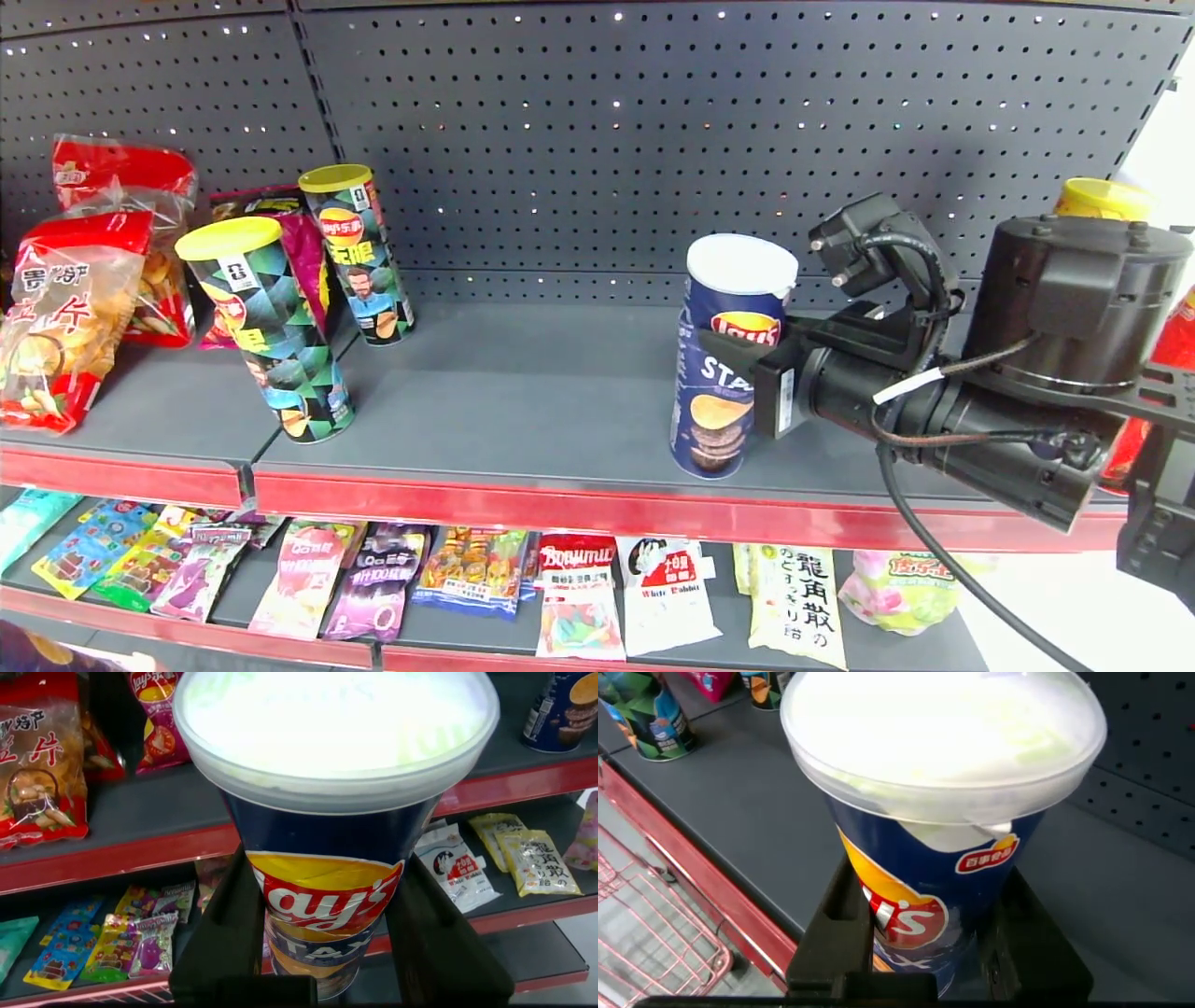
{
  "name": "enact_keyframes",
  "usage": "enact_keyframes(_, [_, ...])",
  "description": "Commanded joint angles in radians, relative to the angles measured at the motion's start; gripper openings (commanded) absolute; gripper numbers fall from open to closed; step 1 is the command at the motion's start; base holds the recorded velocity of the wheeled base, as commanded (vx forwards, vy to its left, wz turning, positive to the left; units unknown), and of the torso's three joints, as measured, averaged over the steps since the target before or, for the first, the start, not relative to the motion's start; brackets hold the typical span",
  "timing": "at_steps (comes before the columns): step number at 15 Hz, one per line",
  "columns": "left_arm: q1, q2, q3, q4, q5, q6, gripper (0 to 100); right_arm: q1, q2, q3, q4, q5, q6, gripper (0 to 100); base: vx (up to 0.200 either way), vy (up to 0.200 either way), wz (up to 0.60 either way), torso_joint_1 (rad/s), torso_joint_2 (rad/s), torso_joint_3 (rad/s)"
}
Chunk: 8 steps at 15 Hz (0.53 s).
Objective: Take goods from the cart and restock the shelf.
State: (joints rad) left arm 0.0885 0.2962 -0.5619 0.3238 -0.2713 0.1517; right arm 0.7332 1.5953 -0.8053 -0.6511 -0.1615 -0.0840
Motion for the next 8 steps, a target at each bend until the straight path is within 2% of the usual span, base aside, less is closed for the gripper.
enact_keyframes(1, [0.0, 0.0, 0.0, 0.0, 0.0, 0.0, 0, 0.006, 0.0, -0.005, -0.004, -0.001, 0.0, 0, 0.0, 0.0, 0.0, 0.0, 0.0, 0.0])
enact_keyframes(8, [0.0, 0.0, 0.0, 0.001, 0.0, 0.0, 0, 0.005, 0.0, 0.009, 0.004, -0.001, 0.0, 0, 0.0, 0.0, 0.0, 0.0, 0.0, 0.0])
